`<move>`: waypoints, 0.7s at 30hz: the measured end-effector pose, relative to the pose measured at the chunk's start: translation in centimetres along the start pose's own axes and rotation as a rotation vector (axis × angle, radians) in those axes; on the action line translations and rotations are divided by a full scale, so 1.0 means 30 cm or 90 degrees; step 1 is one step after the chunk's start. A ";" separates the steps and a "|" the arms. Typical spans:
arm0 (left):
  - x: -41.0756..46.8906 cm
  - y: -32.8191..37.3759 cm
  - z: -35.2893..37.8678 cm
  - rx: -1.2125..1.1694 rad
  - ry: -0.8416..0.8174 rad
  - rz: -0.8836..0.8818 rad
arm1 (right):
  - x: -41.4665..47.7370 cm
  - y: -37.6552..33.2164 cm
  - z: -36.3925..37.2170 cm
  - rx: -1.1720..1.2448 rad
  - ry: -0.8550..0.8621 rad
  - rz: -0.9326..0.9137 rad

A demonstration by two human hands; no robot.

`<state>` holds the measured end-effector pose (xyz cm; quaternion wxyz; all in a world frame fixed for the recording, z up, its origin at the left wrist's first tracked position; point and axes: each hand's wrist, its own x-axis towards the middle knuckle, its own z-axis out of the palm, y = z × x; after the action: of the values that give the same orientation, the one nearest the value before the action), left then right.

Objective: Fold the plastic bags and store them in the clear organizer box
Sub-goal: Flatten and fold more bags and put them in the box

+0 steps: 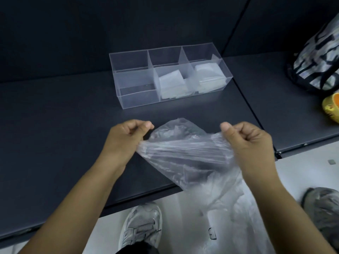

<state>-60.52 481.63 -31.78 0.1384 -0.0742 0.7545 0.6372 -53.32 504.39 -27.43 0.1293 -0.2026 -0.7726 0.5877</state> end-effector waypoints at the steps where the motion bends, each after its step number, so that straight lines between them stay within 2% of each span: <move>1: -0.004 0.008 -0.002 0.018 0.017 -0.002 | 0.007 -0.013 -0.015 -0.010 -0.041 0.007; 5: -0.022 0.048 -0.032 0.068 0.048 -0.066 | 0.019 -0.058 -0.082 -0.039 -0.334 0.083; 7: -0.032 0.065 -0.064 0.229 0.037 -0.040 | 0.018 -0.076 -0.100 -0.042 -0.328 0.071; 9: -0.050 0.099 -0.079 0.413 -0.003 0.065 | 0.011 -0.096 -0.089 -0.003 -0.286 0.042; 10: -0.063 0.126 -0.070 0.441 -0.045 0.135 | 0.007 -0.108 -0.070 0.025 -0.284 0.022; 12: -0.086 0.192 -0.021 0.389 -0.162 0.224 | -0.002 -0.136 -0.015 0.059 -0.304 -0.016; 14: -0.104 0.241 0.038 0.276 -0.244 0.238 | 0.000 -0.158 0.034 0.054 -0.313 -0.047; 15: -0.105 0.254 0.061 0.225 -0.241 0.240 | 0.006 -0.166 0.045 0.039 -0.313 -0.058; 17: -0.091 0.270 0.080 0.145 -0.165 0.224 | 0.024 -0.166 0.033 0.018 -0.355 -0.035; 21: -0.028 0.221 0.028 -0.003 -0.047 0.070 | 0.036 -0.101 -0.052 -0.057 -0.495 0.086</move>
<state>-61.55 483.58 -25.41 0.1305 -0.0097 0.7503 0.6480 -54.10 505.55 -24.12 -0.2204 -0.0206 -0.7738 0.5935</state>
